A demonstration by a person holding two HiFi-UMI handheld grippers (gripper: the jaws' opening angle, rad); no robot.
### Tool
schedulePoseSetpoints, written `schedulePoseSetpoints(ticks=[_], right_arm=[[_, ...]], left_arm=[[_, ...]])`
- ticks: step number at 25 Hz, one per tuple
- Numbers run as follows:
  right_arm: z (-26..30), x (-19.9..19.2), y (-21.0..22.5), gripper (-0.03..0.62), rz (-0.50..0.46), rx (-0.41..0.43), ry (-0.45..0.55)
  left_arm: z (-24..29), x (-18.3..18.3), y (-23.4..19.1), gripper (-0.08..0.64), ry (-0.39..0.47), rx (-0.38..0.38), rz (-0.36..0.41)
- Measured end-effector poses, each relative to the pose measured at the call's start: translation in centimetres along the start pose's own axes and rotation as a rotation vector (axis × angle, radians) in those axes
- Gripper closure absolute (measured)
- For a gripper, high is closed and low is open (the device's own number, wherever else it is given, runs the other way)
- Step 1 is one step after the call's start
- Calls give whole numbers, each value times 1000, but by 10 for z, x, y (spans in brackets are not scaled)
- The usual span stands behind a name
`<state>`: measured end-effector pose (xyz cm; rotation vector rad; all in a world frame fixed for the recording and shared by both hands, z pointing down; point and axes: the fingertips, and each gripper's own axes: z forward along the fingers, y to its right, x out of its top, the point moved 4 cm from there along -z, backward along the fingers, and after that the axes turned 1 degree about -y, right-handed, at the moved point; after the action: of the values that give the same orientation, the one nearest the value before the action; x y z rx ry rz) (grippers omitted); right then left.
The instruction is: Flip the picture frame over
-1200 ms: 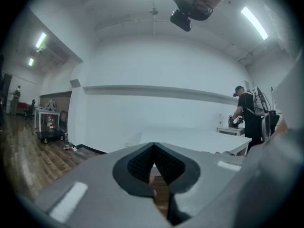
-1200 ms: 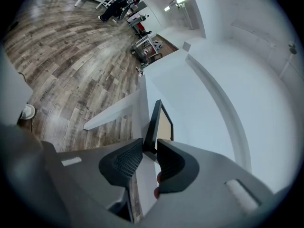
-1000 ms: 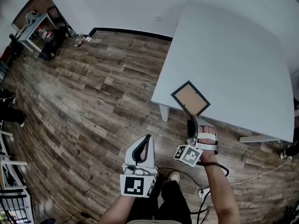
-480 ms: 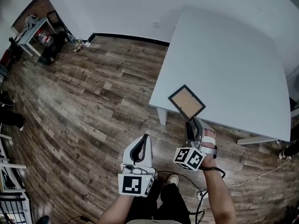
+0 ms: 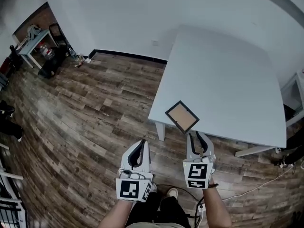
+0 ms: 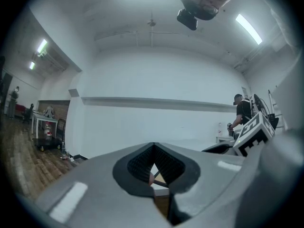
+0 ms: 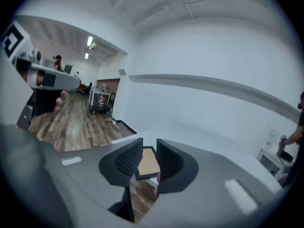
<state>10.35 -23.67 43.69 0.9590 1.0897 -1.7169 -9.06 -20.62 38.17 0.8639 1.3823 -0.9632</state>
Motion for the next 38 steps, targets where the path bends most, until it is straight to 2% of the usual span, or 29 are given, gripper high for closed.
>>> schedulePoseSetpoints(ticks=[8, 16, 28, 38], right_arm=[[-55, 21, 23, 544, 199, -32, 77], [-102, 35, 40, 566, 301, -73, 137], [-132, 22, 54, 568, 394, -99, 138], [-129, 23, 57, 569, 388, -112, 139]], left_arm=[[-11, 31, 16, 560, 15, -18, 5], [-24, 45, 32, 560, 13, -52, 10], [-35, 41, 33, 560, 12, -61, 31], [-35, 42, 28, 560, 16, -52, 35]])
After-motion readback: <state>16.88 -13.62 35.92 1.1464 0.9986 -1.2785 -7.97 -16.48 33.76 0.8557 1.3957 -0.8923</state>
